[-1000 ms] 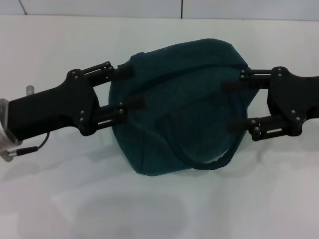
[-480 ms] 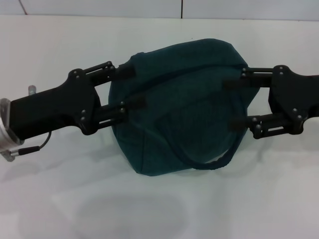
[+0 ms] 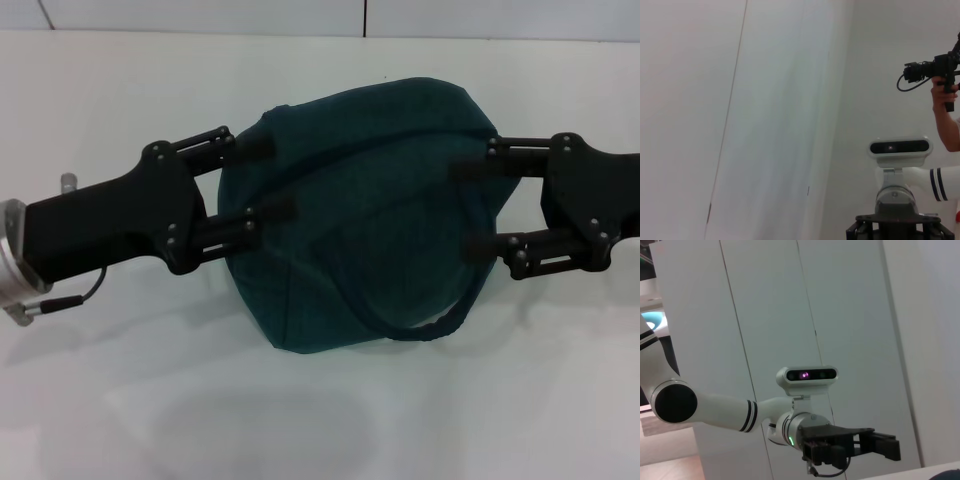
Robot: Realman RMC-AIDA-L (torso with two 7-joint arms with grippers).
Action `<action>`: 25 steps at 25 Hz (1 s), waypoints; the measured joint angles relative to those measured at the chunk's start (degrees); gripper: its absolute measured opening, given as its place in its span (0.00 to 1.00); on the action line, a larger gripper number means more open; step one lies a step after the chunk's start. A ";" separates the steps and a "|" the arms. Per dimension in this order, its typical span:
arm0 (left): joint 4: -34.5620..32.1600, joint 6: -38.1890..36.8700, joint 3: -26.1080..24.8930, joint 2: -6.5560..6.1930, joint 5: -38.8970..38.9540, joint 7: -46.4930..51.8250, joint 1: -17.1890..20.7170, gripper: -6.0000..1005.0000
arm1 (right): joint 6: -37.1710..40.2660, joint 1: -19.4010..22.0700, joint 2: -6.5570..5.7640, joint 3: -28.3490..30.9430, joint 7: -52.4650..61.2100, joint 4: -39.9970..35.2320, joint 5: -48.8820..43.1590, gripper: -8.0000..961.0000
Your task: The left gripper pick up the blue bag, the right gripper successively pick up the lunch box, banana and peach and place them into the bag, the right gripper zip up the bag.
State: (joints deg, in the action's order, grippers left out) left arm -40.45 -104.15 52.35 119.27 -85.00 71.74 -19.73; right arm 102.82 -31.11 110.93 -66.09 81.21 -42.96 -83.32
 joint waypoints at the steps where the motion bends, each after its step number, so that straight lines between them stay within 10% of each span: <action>1: 0.08 0.00 0.01 0.00 -0.01 0.00 0.00 0.68 | 0.01 0.04 0.04 0.01 0.00 0.00 0.00 0.84; 13: 1.58 0.14 -0.40 0.11 0.49 -0.80 -0.19 0.68 | 0.50 1.56 1.53 3.08 -1.83 -0.02 0.28 0.84; 19: 7.00 0.81 -4.76 0.30 5.83 -5.82 -0.32 0.68 | 3.97 4.11 4.20 15.46 -9.15 3.72 2.89 0.84; 25: 18.68 3.98 -13.60 0.37 17.70 -18.06 -0.24 0.68 | 4.03 7.44 4.07 26.86 -21.61 16.60 10.78 0.84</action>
State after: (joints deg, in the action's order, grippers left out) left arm -21.76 -100.17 38.75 119.64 -67.30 53.68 -19.97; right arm 106.85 -23.67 115.00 -39.23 59.59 -26.37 -72.54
